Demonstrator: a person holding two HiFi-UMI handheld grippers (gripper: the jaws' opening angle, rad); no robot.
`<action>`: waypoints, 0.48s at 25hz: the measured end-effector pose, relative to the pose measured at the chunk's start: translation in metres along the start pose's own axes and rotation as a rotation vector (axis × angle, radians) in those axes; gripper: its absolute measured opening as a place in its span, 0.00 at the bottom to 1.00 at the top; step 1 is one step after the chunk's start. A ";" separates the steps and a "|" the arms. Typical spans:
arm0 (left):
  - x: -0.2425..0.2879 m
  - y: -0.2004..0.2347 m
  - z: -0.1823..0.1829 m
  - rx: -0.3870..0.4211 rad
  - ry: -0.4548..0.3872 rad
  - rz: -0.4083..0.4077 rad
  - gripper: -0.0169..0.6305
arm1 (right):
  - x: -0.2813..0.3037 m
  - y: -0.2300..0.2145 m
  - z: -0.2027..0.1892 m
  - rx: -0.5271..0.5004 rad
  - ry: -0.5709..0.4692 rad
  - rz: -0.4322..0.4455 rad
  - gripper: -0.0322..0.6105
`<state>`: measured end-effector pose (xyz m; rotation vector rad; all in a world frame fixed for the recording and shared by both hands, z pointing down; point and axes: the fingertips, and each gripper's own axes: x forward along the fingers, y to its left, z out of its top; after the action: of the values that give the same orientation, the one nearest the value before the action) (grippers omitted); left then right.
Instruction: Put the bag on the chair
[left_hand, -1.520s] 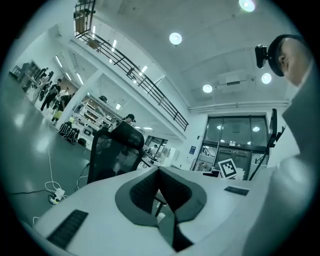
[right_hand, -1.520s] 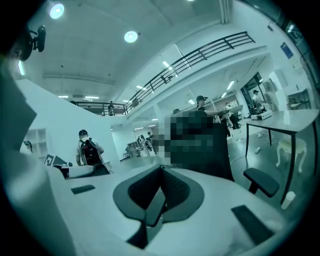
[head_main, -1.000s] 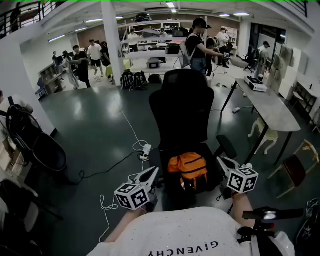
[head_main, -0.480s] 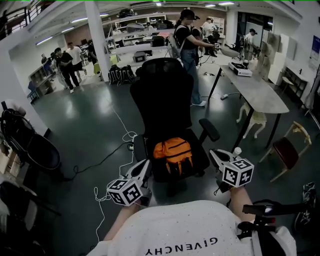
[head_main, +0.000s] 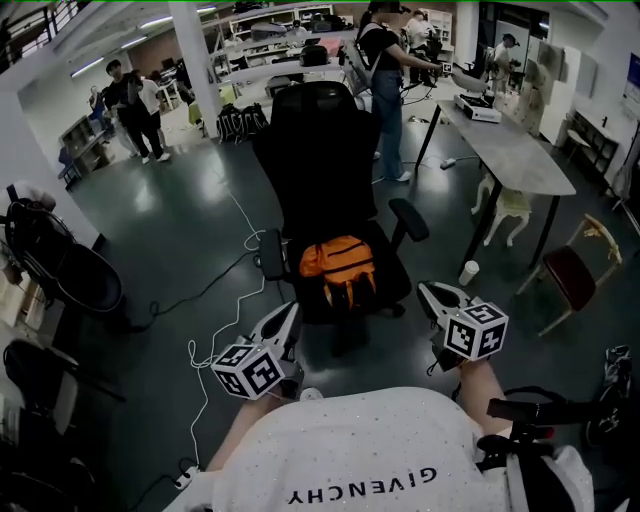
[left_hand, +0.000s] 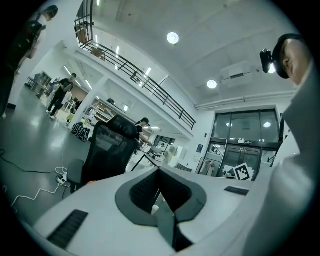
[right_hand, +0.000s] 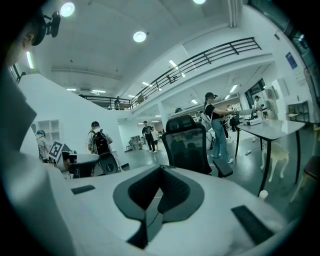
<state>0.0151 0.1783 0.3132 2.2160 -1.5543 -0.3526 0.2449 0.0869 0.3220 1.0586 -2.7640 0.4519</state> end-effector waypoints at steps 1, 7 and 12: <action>-0.005 -0.005 -0.005 -0.002 0.005 0.005 0.03 | -0.007 0.000 -0.004 0.008 0.002 0.000 0.05; -0.029 -0.026 -0.039 -0.023 0.040 0.031 0.03 | -0.042 -0.001 -0.033 0.049 0.018 -0.004 0.05; -0.035 -0.037 -0.053 0.003 0.069 0.026 0.03 | -0.055 -0.002 -0.049 0.067 0.019 -0.013 0.05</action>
<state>0.0562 0.2313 0.3419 2.1843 -1.5464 -0.2632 0.2885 0.1358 0.3553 1.0803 -2.7412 0.5541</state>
